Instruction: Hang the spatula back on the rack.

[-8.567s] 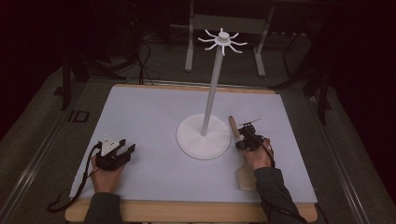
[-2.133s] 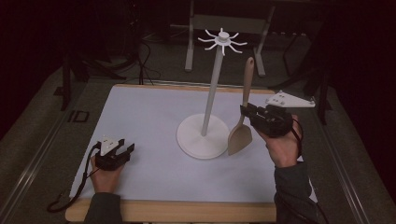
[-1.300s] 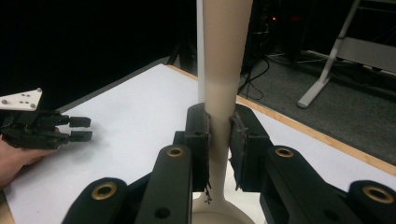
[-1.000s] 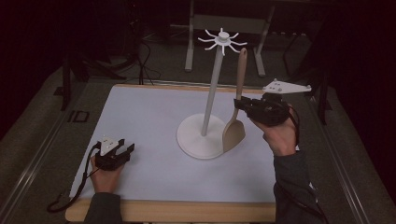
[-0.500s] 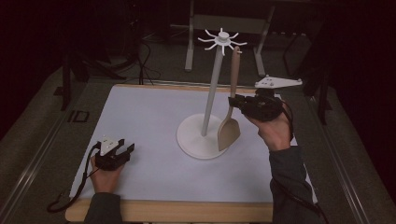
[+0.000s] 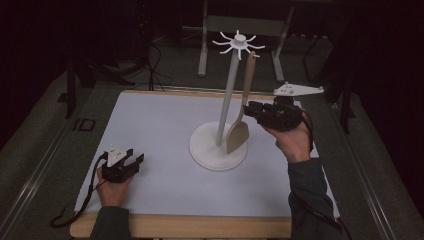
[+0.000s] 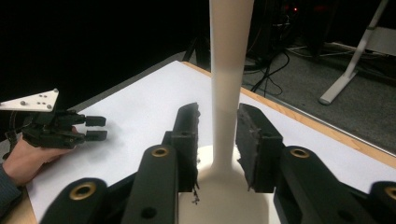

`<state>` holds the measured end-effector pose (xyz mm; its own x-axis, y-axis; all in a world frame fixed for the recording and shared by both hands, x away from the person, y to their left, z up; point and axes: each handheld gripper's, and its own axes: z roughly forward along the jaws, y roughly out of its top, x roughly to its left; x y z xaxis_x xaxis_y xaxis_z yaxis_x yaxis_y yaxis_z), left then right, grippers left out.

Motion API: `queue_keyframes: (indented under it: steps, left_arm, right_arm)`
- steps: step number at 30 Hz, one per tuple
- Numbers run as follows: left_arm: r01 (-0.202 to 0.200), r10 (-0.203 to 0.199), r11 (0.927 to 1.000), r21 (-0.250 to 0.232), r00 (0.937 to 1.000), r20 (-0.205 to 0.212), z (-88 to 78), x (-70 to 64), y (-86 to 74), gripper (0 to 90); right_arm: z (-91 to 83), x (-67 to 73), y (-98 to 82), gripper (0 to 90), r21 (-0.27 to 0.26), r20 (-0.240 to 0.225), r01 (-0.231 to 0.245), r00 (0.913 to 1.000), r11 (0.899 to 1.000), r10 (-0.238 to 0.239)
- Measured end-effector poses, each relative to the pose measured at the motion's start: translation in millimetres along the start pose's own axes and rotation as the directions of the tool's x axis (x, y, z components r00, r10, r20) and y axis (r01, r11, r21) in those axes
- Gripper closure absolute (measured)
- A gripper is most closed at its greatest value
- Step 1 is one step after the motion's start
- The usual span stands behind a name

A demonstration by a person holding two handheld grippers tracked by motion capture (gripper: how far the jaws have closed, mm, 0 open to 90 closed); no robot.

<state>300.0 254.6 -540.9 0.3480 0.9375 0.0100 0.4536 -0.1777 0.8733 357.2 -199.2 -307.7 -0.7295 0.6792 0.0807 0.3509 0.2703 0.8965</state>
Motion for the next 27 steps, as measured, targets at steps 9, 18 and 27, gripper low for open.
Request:
queue_keyframes:
  steps: [9,18,27]
  left_arm:
    - [0.001,-0.001,1.0,0.0,1.0,0.0,0.0,0.0,0.0,51.7]
    - [0.005,-0.005,1.0,0.008,1.0,0.002,0.6,0.3,0.2,50.8]
    - [0.011,-0.011,0.9997,0.021,0.9999,0.007,2.2,1.6,0.8,49.3]
  right_arm:
    - [-7.0,-0.5,-13.0,56.6,0.011,0.051,0.011,0.9986,1.0,-0.012]
    - [-13.3,-9.9,-39.8,50.9,0.023,0.117,-0.019,0.993,1.0,0.016]
    - [-5.2,-25.2,-79.8,49.4,0.094,0.178,-0.066,0.9828,0.993,0.048]
